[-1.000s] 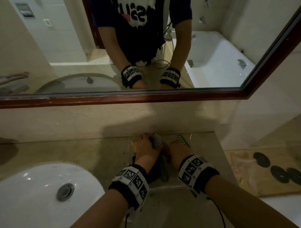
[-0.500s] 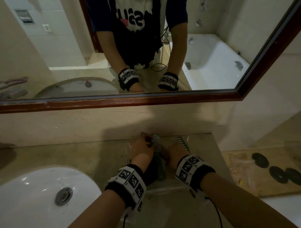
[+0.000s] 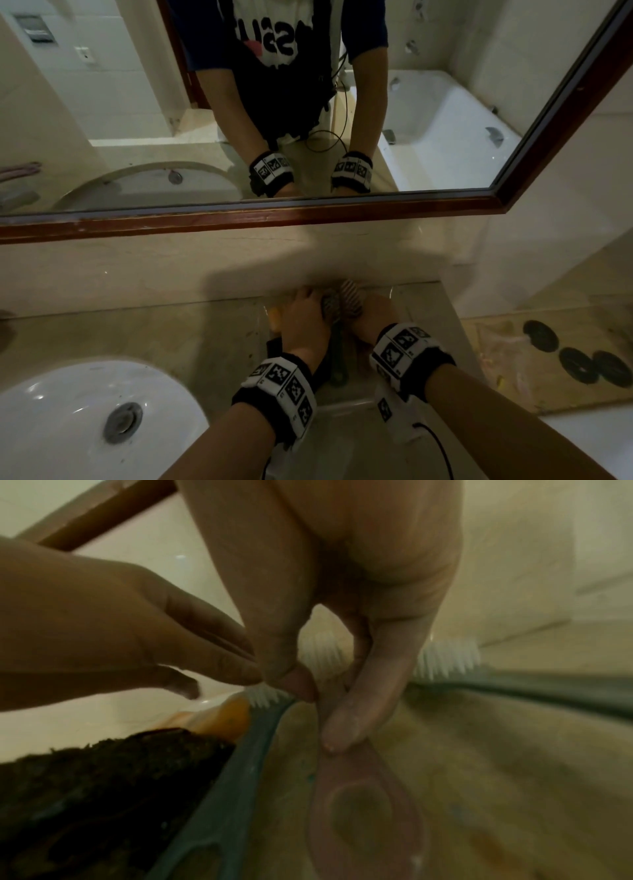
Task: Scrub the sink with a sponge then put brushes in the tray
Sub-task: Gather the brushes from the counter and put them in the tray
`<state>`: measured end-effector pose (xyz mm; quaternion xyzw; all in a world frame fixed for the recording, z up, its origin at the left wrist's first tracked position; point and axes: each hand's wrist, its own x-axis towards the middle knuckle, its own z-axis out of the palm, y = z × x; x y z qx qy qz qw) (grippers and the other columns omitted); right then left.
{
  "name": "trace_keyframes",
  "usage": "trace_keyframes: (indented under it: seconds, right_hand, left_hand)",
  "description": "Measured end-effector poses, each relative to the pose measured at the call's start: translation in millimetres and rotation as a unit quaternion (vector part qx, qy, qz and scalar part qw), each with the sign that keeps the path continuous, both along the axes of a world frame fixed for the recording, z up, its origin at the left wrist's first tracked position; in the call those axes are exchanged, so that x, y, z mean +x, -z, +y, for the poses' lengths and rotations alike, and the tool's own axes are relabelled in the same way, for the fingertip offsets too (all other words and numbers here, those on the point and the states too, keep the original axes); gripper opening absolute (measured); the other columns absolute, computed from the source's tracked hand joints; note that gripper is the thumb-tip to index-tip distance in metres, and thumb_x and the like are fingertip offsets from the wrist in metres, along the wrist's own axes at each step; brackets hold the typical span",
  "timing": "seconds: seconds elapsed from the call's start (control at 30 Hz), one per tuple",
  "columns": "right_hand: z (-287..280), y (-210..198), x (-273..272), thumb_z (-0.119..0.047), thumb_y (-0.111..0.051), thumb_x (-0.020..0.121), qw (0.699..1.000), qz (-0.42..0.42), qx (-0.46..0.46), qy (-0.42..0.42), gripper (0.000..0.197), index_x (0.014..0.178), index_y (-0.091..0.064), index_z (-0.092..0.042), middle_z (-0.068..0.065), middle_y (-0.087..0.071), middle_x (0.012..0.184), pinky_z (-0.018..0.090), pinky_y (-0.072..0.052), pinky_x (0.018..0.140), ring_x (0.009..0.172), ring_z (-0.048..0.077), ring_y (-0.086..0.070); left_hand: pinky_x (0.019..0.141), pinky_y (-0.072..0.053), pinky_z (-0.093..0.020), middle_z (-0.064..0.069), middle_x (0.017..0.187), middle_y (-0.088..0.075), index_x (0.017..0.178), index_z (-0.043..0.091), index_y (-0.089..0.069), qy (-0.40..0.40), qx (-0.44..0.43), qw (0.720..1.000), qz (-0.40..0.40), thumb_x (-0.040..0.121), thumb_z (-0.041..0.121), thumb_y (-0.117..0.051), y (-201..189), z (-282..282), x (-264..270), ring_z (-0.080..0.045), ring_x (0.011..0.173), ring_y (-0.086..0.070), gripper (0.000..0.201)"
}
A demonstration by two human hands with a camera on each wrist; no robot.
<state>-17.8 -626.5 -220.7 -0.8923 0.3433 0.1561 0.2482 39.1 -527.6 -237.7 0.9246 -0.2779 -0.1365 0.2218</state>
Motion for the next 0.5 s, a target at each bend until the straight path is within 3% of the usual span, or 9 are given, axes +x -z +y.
trace_keyframes:
  seconds: [0.07,0.13,0.23,0.33,0.4,0.5]
  right_hand:
    - [2,-3,1,-0.025,-0.044,0.097,1.000,0.007,0.004,-0.004,0.030,0.089,-0.064,-0.005,0.018,-0.065,0.112,0.033,-0.047,0.086,0.109,0.031,-0.060]
    - [2,-7,0,-0.024,-0.043,0.099,1.000,0.014,-0.003,-0.016,0.031,0.090,-0.064,-0.003,0.019,-0.063,0.119,0.032,-0.046,0.090,0.112,0.030,-0.059]
    - [-9,-13,-7,-0.021,-0.046,0.098,1.000,-0.007,-0.003,-0.012,0.031,0.113,-0.063,0.000,0.018,-0.062,0.123,0.031,-0.045,0.093,0.115,0.030,-0.058]
    - [-27,-16,-21,-0.026,-0.044,0.098,0.999,0.006,-0.040,0.029,0.038,0.122,-0.056,0.001,0.018,-0.057,0.130,0.032,-0.040,0.100,0.120,0.029,-0.053]
    - [-32,-16,-29,-0.030,-0.039,0.100,0.997,0.046,-0.055,0.031,0.041,0.124,-0.054,0.000,0.016,-0.055,0.132,0.030,-0.039,0.100,0.122,0.028,-0.051]
    - [-28,-13,-35,-0.028,-0.044,0.099,0.993,0.100,-0.064,0.012,0.042,0.131,-0.049,-0.001,0.016,-0.052,0.137,0.030,-0.040,0.100,0.125,0.029,-0.051]
  left_hand:
    - [0.108,-0.033,-0.034,0.000,0.145,-0.044,0.134,0.024,-0.050,0.027,0.025,0.999,-0.034,0.096,0.024,-0.044,2,2,1,-0.024,0.133,-0.039,0.038]
    - [0.110,-0.031,-0.037,0.002,0.149,-0.038,0.138,0.027,-0.045,0.050,0.051,0.997,-0.035,0.095,0.029,-0.047,3,4,0,-0.025,0.136,-0.033,0.043]
    - [0.112,-0.028,-0.039,0.000,0.152,-0.031,0.141,0.027,-0.040,0.082,0.088,0.992,-0.030,0.092,0.037,-0.053,1,11,1,-0.027,0.139,-0.028,0.052]
    - [0.114,-0.027,-0.041,-0.001,0.152,-0.027,0.141,0.028,-0.039,0.090,0.110,0.990,-0.022,0.085,0.045,-0.060,-2,17,5,-0.028,0.139,-0.026,0.062]
    - [0.113,-0.028,-0.042,-0.002,0.152,-0.027,0.142,0.028,-0.037,0.093,0.115,0.989,-0.027,0.082,0.047,-0.062,-3,19,6,-0.028,0.138,-0.028,0.067]
    - [0.112,-0.027,-0.042,-0.004,0.153,-0.024,0.145,0.031,-0.028,0.104,0.124,0.986,-0.030,0.080,0.045,-0.064,-1,17,2,-0.030,0.138,-0.027,0.076]
